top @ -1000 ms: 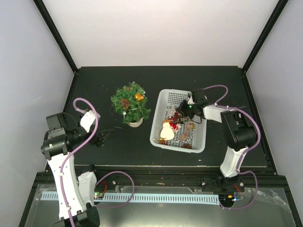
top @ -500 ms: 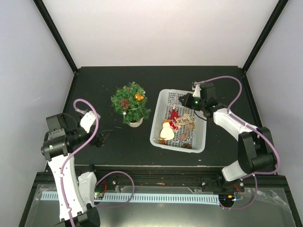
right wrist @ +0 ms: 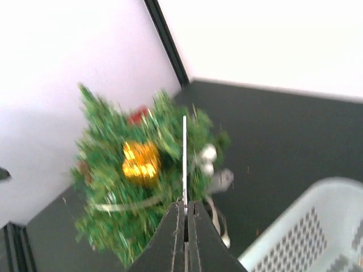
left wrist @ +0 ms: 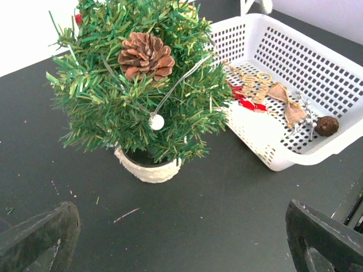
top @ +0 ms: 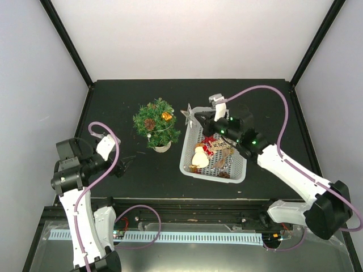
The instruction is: Decorate the small christmas tree
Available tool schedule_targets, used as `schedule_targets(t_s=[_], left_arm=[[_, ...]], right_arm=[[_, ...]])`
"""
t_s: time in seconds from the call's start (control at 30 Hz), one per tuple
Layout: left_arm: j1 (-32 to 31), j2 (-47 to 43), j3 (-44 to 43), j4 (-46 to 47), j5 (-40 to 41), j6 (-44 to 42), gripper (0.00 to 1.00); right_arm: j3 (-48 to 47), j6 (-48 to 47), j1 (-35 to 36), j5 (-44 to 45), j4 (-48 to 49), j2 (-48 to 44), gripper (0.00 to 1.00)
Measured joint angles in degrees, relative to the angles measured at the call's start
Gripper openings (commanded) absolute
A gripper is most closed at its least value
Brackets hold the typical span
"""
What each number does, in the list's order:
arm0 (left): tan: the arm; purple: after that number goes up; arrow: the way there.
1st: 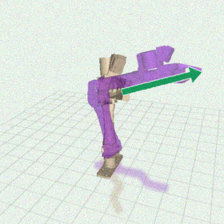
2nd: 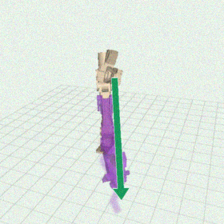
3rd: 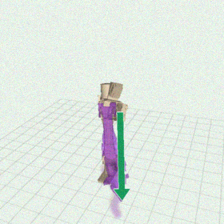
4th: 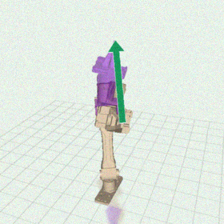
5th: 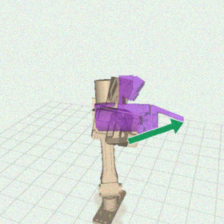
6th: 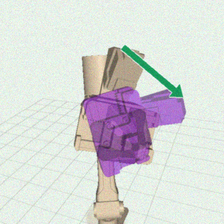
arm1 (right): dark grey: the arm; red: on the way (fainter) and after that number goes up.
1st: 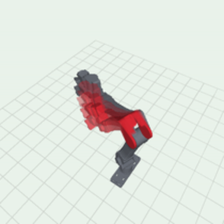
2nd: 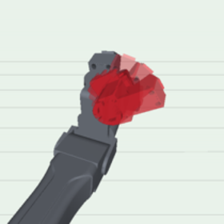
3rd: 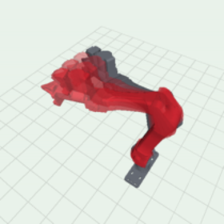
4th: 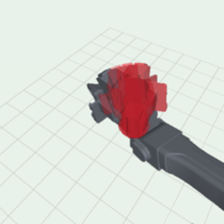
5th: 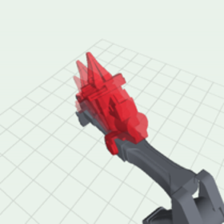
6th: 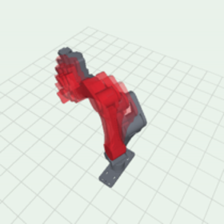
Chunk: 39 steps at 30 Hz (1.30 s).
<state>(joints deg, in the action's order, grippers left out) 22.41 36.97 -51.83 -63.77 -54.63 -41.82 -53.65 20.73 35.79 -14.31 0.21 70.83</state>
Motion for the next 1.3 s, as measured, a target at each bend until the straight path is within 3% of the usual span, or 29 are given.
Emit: schedule_targets(t_s=[0.27,0.73,1.0,1.3], left_arm=[[0.0,-0.8,1.1,1.2,0.5,0.7,0.99],[0.0,-2.3,2.6,2.7,1.3,1.6,0.99],[0.0,-2.8,2.6,3.2,1.9,1.8,0.99],[0.0,-2.9,2.6,3.6,2.1,2.0,0.99]], right_arm=[[-9.3,-4.2,3.0,1.4,3.9,-0.6,0.01],[-30.0,-8.4,11.3,2.3,4.7,16.6,0.01],[-30.8,-11.0,13.1,5.2,5.3,21.2,0.01],[-26.7,-11.9,13.2,6.8,12.9,21.4,0.01]])
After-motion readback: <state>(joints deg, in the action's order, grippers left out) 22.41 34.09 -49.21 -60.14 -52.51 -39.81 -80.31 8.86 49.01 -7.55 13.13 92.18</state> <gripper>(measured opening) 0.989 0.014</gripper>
